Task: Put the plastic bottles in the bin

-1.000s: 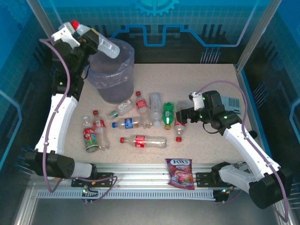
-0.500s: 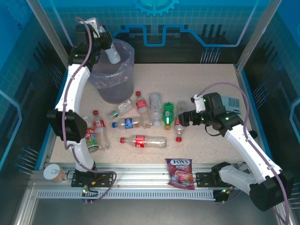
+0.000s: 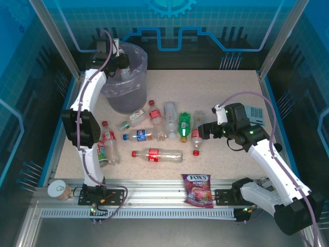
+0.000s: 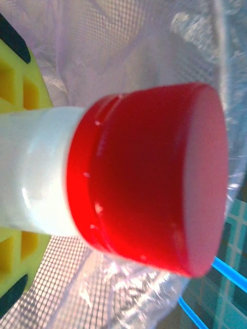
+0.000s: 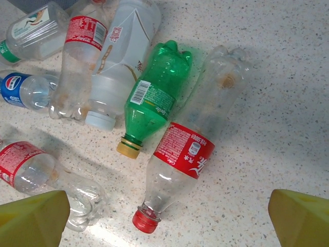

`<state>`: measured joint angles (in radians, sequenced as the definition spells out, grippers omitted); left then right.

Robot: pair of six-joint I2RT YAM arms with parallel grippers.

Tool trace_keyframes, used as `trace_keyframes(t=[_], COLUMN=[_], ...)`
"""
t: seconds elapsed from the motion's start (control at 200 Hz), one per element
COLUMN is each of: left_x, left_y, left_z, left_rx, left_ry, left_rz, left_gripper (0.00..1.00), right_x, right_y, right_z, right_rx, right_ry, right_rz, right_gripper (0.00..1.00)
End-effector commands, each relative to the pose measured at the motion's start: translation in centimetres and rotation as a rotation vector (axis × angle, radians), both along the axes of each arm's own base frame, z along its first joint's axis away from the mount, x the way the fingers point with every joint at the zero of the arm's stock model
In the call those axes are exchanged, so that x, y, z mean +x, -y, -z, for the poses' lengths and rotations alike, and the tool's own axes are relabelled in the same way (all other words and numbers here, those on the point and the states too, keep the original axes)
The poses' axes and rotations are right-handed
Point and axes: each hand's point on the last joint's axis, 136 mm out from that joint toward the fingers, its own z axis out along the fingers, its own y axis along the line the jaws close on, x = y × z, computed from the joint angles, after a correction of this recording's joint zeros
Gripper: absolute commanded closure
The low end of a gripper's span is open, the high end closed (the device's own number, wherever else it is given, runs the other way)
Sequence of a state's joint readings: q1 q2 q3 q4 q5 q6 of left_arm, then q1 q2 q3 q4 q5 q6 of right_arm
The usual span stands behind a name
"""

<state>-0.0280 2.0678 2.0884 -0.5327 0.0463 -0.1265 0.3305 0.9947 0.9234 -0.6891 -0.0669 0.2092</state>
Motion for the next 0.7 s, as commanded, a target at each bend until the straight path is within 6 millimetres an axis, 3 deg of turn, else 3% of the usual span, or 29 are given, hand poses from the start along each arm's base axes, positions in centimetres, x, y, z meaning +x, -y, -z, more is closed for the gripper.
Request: trace_keyframes(t=[0.0,0.4,0.455,0.575,0.695], left_x=[0.2,0.5,0.6,0.7,0.8], left_y=[0.1,0.0,0.0,0.2,0.3], left_z=[1.1,6.8,7.5,8.5,9.0], left_rx=[0.010,0.035,0.034,0.025,0.021], left_ry=[-0.033,-0.159,-0.171,-0.196,-0.208], left_rz=[0.030,0.037,0.037,0.049,0.055], left_gripper=[0.86,0.88,0.85,0.69,0.63], right_x=[-0.3,-0.3,-0.3,-0.3,-0.3], right_y=[0.8,0.9,0.9,1.0,1.1], right_z=[0.7,1.2,1.4,1.8,1.9], right_rx=[-0.018,-0.008,-0.007,-0.015,-0.021], right_ry=[-0.021,-0.032,-0.040,-0.055,-0.058], right_rz=[0.030,0.047,0.046,0.053,0.056], right_gripper=[0.00,0.00,0.00,0.00,0.00])
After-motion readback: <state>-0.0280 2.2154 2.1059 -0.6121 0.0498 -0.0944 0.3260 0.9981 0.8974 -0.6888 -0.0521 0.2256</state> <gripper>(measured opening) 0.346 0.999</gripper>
